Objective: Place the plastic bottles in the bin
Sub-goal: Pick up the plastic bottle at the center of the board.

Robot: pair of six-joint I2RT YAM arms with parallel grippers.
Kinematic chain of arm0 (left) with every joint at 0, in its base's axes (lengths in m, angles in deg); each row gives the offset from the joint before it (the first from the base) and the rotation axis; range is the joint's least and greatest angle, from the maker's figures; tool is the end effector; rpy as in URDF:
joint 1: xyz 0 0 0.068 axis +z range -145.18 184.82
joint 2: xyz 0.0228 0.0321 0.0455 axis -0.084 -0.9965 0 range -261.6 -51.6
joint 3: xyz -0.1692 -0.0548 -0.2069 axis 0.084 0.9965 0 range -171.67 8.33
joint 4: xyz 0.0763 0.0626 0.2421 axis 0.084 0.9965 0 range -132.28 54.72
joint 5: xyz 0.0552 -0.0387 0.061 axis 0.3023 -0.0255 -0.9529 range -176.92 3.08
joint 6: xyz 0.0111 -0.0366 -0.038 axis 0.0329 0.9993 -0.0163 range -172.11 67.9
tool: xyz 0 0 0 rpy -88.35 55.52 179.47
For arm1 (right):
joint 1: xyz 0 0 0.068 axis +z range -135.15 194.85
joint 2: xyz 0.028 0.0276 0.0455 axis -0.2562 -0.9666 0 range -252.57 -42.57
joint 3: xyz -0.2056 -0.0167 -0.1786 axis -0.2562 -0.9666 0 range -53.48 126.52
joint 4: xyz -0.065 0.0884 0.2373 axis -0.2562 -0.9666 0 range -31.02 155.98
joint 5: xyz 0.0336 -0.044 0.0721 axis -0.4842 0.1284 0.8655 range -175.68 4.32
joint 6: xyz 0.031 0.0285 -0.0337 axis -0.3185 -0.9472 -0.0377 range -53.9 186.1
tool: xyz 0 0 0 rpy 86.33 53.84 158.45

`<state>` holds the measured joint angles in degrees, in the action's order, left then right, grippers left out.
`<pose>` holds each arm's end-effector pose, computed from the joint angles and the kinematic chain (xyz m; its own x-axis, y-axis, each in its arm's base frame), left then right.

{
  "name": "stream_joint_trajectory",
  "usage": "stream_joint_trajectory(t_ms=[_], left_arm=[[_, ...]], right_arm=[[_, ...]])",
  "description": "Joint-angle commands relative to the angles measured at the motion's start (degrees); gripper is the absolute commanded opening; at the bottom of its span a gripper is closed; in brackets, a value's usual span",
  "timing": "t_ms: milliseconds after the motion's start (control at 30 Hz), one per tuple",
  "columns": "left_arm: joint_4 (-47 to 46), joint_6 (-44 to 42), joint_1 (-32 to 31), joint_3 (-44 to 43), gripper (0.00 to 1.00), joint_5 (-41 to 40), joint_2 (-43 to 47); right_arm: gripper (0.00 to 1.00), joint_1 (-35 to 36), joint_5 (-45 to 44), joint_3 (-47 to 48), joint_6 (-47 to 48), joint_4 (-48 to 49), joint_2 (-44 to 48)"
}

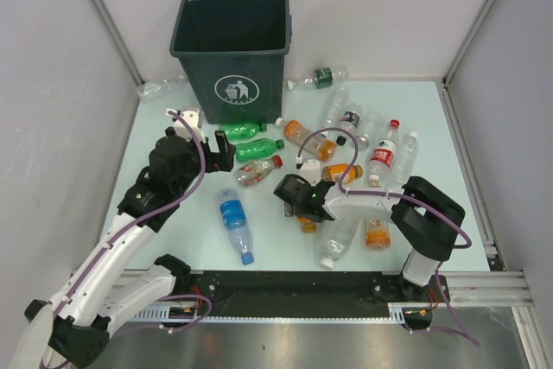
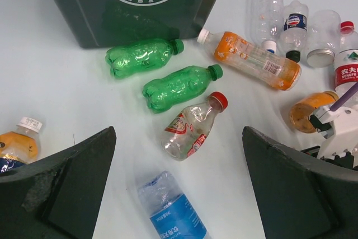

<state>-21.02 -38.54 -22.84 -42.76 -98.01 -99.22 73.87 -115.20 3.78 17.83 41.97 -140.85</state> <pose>0.1685 -0.0806 0.3500 -0.3318 -0.0860 -0.9394 0.2218 0.9608 -0.1663 0.1832 0.2708 0.1641 -0.7874 -0.0502 -0.6143 -0.0773 0.9968 0.0176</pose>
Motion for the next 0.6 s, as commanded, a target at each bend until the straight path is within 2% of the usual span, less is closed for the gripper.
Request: stream_joint_trajectory(t_ms=[0,233,267,300,567], left_arm=[[0.36,1.20,0.24,-0.41,1.00,1.25,0.24],[-0.07,1.64,0.24,0.11,1.00,1.16,1.65],[-0.86,1.82,0.24,0.46,1.00,1.07,1.91],[-1.47,1.91,0.24,0.73,1.00,0.99,2.43],[-5.17,1.38,0.33,3.54,1.00,-0.94,4.11]], right_arm=[[0.72,0.39,-2.56,2.25,-0.51,-0.60,-0.69],[0.48,0.91,-4.14,2.86,0.11,-0.86,0.45],[0.40,1.09,-4.14,2.86,0.28,-0.60,0.98],[0.36,1.18,-4.06,2.86,0.80,-0.43,1.42],[0.33,1.71,-2.92,3.56,5.55,2.65,9.59]])
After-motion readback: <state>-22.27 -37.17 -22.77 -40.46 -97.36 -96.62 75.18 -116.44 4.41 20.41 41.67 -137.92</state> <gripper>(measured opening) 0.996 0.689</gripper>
